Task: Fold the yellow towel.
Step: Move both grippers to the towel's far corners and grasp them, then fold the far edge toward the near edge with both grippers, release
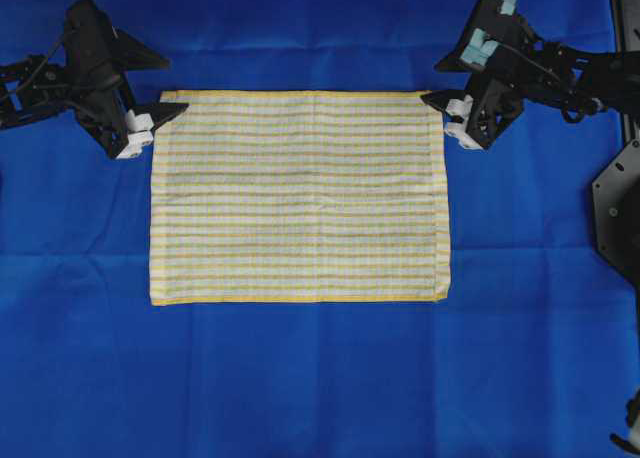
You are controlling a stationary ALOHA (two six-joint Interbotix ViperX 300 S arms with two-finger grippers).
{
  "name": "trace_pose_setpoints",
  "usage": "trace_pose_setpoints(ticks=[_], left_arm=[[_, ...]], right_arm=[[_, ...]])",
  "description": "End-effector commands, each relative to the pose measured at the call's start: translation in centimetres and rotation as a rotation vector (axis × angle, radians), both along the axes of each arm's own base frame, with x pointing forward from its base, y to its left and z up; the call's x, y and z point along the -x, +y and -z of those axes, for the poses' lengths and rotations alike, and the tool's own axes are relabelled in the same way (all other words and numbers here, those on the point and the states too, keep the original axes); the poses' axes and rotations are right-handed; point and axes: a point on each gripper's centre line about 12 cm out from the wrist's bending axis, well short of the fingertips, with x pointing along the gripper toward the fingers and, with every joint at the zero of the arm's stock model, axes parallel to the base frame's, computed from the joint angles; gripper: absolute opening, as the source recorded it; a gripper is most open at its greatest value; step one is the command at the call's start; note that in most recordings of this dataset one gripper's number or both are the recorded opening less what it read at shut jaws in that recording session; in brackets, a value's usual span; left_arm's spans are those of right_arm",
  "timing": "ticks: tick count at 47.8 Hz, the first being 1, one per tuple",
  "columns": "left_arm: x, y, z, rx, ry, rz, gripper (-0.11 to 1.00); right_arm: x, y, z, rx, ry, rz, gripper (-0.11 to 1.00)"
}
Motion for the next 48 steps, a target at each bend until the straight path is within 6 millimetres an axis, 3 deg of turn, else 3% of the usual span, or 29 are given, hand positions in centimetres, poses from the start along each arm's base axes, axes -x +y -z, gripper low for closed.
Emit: trace_pose_setpoints(ticks=[1, 15, 19, 23, 29, 32, 48], left_arm=[[-0.2, 0.6, 0.4, -0.002, 0.001, -0.015, 0.77], [-0.1, 1.2, 3.2, 0.038, 0.063, -0.045, 0.73], [-0.1, 1.3, 3.3, 0.041, 0.065, -0.047, 0.66], [0.1, 1.2, 3.3, 0.045, 0.070, -0.048, 0.48], [0.3, 1.1, 3.5, 0.049, 0.078, -0.048, 0.13], [0.4, 0.9, 3.5, 0.052, 0.085, -0.042, 0.04], [-0.2, 1.0, 2.3, 0.035, 0.051, -0.034, 0.04]], right_arm=[[-0.4, -0.6, 0.0, 0.002, -0.011, 0.017, 0.62], [-0.8, -1.1, 2.1, -0.034, 0.025, 0.046, 0.61], [-0.9, -1.2, 2.5, -0.040, 0.036, 0.046, 0.58], [-0.9, -1.2, 2.9, -0.046, 0.046, 0.048, 0.48], [-0.9, -1.2, 2.9, -0.046, 0.045, 0.046, 0.11], [-0.9, -1.2, 2.9, -0.046, 0.045, 0.047, 0.03], [-1.0, -1.2, 1.9, -0.039, 0.017, 0.055, 0.04]])
